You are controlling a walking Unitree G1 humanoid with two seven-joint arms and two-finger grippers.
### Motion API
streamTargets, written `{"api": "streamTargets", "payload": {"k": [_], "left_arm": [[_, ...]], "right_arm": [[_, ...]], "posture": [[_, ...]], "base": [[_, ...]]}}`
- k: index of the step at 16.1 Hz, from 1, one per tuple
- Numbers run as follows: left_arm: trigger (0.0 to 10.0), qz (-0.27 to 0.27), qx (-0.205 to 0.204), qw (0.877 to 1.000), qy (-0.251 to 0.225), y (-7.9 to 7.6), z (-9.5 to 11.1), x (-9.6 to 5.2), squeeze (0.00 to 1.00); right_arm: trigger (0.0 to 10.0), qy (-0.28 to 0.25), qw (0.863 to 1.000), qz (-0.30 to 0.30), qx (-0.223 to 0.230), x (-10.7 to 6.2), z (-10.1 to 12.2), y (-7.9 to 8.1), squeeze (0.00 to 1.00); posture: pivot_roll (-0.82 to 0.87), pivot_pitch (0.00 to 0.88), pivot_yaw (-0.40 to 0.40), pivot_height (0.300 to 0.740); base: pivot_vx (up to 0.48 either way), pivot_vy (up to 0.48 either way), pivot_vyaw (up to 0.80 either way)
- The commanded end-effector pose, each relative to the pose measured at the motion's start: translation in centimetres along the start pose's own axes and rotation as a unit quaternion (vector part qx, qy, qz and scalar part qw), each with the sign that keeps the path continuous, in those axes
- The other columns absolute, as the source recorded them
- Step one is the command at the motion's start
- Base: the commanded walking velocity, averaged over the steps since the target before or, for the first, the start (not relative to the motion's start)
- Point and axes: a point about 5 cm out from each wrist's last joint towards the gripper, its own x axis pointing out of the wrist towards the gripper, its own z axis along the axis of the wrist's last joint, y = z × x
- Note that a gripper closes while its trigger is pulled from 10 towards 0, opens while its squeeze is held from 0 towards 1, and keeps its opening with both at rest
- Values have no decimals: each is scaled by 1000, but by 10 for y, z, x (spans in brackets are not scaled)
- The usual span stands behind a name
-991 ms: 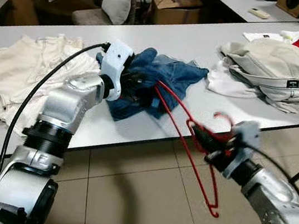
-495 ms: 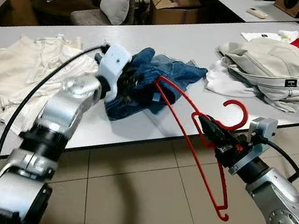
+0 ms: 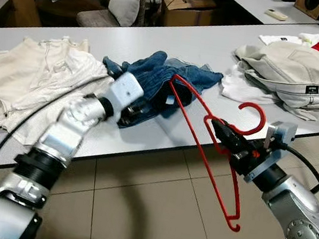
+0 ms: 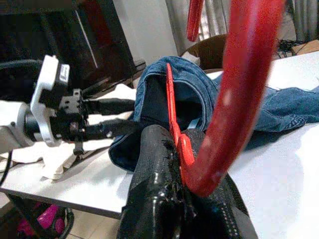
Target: Hang hanger
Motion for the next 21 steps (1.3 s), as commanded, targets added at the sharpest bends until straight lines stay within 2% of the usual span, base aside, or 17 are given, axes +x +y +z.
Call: {"api": "streamTargets", "payload": {"k": [1,5,9,10,11,14,19,21], "left_arm": [[10000,22,17,1000,3,-3,-6,1,0],[10000,61,2,998,-7,-11,-14,2,0],[10000,170,-16,985,30,1,-27,2,0],[6157,176,-21,984,29,3,-29,1,0],[0,180,-27,983,26,4,-30,0,0],[0,198,-37,979,28,13,-32,-5,0],[0,170,-64,983,1,19,-24,-2,0],[0,165,-69,984,-2,29,-19,-3,0]], "right_arm": [[10000,-8,1000,8,-3,0,6,1,0],[10000,-10,1000,13,-6,2,9,3,0],[10000,-15,1000,18,-6,3,12,4,0],[10000,-17,1000,17,-6,3,12,4,0],[10000,-18,1000,16,-5,3,12,4,0],[10000,-22,1000,10,-5,3,13,2,0],[10000,-30,999,-13,-4,1,14,-4,0],[10000,-30,999,-30,-4,0,14,-8,0]], "posture": [[-198,0,79,740],[-207,0,78,740],[-208,0,78,740],[-207,0,81,740],[-206,0,81,740],[-209,0,86,740],[-210,0,92,740],[-208,0,93,740]], "base": [[0,0,0],[0,0,0],[0,0,0],[0,0,0],[0,0,0],[0,0,0],[0,0,0],[0,0,0]]}}
